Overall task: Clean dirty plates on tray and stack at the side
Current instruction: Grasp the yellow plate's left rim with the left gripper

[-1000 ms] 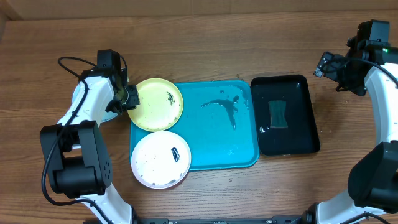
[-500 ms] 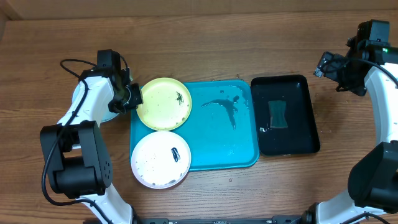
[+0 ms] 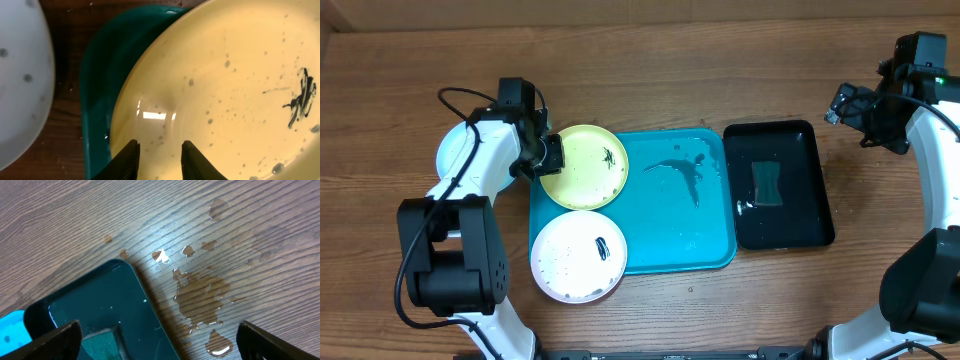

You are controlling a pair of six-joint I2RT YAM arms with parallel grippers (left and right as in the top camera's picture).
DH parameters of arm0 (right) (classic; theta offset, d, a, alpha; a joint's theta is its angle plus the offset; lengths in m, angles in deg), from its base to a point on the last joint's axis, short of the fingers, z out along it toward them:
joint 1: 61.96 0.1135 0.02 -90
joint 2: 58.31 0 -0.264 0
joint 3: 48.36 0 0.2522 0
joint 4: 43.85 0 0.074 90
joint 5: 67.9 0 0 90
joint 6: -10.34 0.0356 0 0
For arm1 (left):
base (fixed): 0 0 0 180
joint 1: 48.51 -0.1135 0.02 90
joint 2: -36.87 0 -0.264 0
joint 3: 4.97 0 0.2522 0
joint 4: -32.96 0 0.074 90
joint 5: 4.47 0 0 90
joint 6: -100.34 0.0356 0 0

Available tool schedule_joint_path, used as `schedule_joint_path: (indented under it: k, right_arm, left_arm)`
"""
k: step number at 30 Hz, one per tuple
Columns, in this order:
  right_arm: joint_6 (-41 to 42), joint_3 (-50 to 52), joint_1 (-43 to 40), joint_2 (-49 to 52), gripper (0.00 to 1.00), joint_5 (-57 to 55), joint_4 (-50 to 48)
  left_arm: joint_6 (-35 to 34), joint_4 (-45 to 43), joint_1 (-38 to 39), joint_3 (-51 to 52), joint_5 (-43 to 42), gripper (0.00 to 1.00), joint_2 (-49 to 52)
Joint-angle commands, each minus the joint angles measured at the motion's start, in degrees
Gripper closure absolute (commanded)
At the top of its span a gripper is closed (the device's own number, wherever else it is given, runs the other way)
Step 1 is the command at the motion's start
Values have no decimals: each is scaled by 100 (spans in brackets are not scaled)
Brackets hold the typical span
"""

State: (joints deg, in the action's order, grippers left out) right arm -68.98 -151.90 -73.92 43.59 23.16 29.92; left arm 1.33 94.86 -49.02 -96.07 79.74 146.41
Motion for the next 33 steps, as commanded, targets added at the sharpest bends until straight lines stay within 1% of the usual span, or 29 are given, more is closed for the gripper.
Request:
schedule_joint_path:
  k: [1, 5, 8, 16, 20, 22, 26, 33]
  right_arm:
    - [22, -24, 22, 13, 0, -57, -31]
    - [22, -24, 22, 13, 0, -57, -31]
    - [22, -24, 22, 13, 0, -57, -31]
    - [20, -24, 22, 13, 0, -57, -31]
    - [20, -24, 22, 13, 0, -57, -31]
    - [22, -24, 22, 13, 0, -57, -31]
    - [22, -24, 22, 13, 0, -57, -28]
    - [22, -24, 22, 13, 0, -57, -31]
  left_arm:
    - [7, 173, -20, -505, 310, 69, -48]
    - [9, 219, -20, -487, 358, 69, -35]
    - [4, 173, -20, -385, 568, 69, -22]
    - [4, -474, -11, 210, 643, 69, -13]
    - [0, -603, -22, 348, 640, 71, -13]
    - [-24, -597, 4, 348, 490, 73, -13]
    - [-20, -592, 90, 348, -149, 76, -13]
    - [-87, -533, 356, 400, -223, 75, -13]
